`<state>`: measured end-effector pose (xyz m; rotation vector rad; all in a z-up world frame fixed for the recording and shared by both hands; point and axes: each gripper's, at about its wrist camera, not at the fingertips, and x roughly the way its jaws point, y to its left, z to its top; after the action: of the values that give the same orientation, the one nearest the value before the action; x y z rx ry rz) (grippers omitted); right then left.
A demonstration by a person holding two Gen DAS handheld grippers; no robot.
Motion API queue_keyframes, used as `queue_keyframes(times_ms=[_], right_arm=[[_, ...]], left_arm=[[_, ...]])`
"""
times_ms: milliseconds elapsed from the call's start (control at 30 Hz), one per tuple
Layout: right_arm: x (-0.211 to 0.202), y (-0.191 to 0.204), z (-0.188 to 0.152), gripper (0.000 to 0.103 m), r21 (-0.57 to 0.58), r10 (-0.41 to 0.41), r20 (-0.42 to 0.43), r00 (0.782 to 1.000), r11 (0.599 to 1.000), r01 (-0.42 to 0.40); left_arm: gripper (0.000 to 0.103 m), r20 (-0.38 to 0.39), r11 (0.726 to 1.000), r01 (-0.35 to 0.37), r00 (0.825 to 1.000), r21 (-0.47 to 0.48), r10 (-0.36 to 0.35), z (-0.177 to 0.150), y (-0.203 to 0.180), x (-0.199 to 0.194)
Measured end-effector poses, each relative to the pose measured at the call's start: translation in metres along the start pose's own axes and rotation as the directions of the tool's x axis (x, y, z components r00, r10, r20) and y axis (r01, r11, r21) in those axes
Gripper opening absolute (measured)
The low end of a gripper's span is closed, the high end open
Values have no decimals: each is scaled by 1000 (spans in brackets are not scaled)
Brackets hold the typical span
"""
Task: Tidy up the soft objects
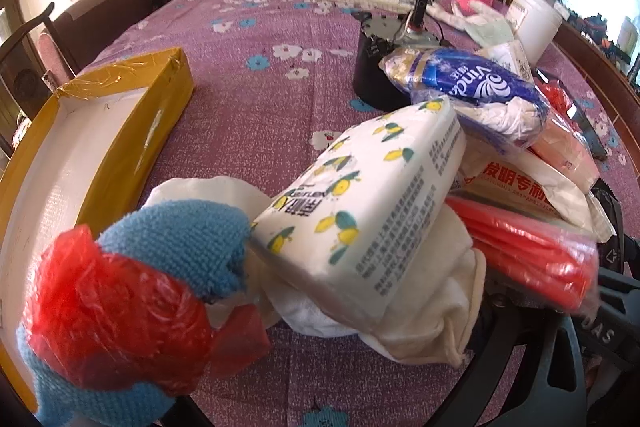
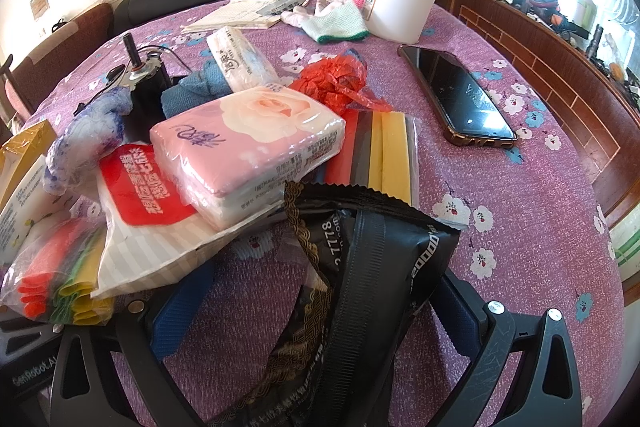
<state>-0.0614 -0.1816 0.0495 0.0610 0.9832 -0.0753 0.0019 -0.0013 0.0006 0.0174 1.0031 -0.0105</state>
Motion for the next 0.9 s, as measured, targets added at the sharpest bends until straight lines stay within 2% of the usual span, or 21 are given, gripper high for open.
queue_keyframes(times_ms=[33, 100, 167, 300, 367, 433, 500, 567, 633, 733, 767, 800, 867, 900], right_arm=[[0, -2, 0, 102, 0, 12, -16, 1000, 1000, -12], [2, -4, 1, 102, -6, 6, -49, 999, 1000, -6], [-3, -3, -3, 102, -20, 10, -63, 998, 1000, -11], [-10, -3, -14, 102, -35, 19, -50, 999, 999, -21], [-14, -4, -19, 102, -32, 16, -60, 998, 999, -18], [-20, -4, -25, 102, -32, 19, -72, 997, 999, -21], [-29, -6, -31, 102, -32, 26, -68, 997, 999, -28], [-49, -12, -40, 102, -31, 43, -24, 999, 999, -44], [-67, -16, -45, 102, -49, 41, 17, 999, 998, -41], [-104, -22, -46, 102, -88, 35, 125, 992, 996, -24], [-118, -24, -47, 102, -95, 28, 172, 985, 995, -12], [-137, -25, -47, 102, -95, 21, 242, 970, 995, 2], [-174, -32, -48, 102, -78, 18, 388, 921, 997, 13], [-192, -36, -51, 102, -72, 27, 454, 890, 997, 6]], left_arm=[[103, -27, 1000, 5, 1000, 8, -5, 5, 1, 2], [103, -30, 999, 20, 999, 29, -19, 4, 2, 1], [103, 7, 1000, 13, 1000, 18, -14, 0, 2, -2], [103, 13, 1000, -18, 1000, -25, 18, -3, -2, -3], [103, 9, 1000, -12, 1000, -25, 13, -2, -1, -2], [103, -10, 1000, 16, 1000, -8, -16, -3, 1, -5], [103, -14, 995, 92, 996, -39, -92, -9, 7, -18], [103, 32, 989, 136, 990, -62, -134, -15, 13, -38], [103, 118, 991, 127, 986, -51, -121, -20, 19, -68], [103, 287, 994, 95, 955, -48, -77, -28, 33, -125], [103, 349, 995, 82, 935, -55, -57, -31, 41, -148], [103, 398, 995, 76, 916, -62, -45, -33, 47, -165], [103, 512, 995, 61, 859, -80, -11, -41, 64, -207], [103, 538, 995, 54, 843, -88, 1, -42, 71, -219]])
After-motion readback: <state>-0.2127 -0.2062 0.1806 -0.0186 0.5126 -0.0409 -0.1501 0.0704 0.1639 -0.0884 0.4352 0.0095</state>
